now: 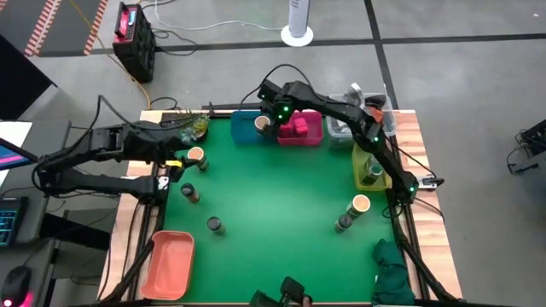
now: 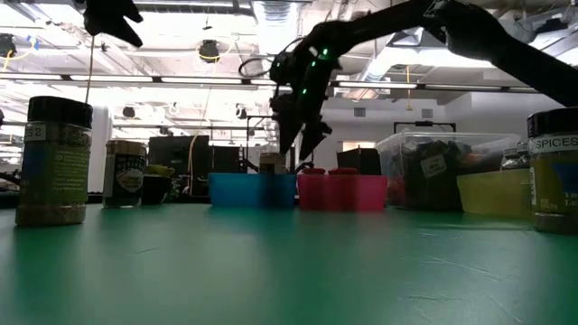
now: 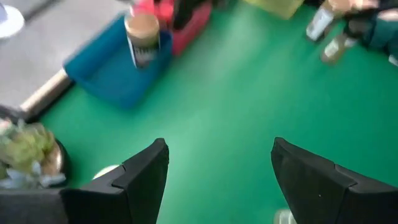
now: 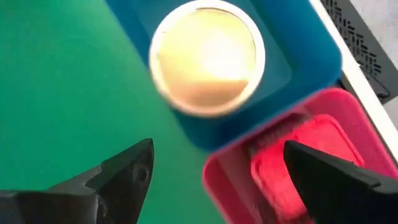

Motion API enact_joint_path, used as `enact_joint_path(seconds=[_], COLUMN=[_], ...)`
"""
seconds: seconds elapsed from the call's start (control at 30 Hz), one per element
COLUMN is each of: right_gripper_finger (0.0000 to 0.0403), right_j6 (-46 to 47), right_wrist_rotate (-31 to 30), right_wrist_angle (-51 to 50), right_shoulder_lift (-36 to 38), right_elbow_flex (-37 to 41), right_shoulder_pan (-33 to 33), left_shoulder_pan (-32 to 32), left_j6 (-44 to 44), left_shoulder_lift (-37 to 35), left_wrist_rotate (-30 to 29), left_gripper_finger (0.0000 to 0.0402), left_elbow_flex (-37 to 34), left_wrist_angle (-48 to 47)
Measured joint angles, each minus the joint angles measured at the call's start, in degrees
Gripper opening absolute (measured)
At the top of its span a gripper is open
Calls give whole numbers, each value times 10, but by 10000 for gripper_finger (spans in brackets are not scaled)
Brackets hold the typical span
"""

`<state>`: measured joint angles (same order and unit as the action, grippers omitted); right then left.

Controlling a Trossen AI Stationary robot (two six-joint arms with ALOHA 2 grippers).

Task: Sort spices by type
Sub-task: Put the left brown spice bottle into the blue bin

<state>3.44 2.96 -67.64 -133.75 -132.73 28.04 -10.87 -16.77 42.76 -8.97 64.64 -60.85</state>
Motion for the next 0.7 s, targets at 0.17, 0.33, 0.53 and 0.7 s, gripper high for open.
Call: enact_joint_path(seconds=[0.17,0.33,0.53,0.7], right_gripper_finger=[383,383,383,383], right_j6=[2,44,75,97], right_wrist_rotate=[-45,-75,-116,-151], right_wrist_angle=[-25,-28,-59,-84], right_shoulder_lift=[56,131,188,213], right_elbow_flex=[0,0,-1,-1], right_shoulder_pan=[-17,-45,-110,-165], left_shoulder_pan=[0,-16,-96,-162], left_j6=[17,38,41,56], left_shoulder_lift=[56,110,160,195], left_wrist_rotate=[9,-46,-26,41], left_gripper_finger=[270,270,271,284], left_elbow_flex=[0,-1,-1,-1], left_wrist_angle=[-64,-107,-100,-73])
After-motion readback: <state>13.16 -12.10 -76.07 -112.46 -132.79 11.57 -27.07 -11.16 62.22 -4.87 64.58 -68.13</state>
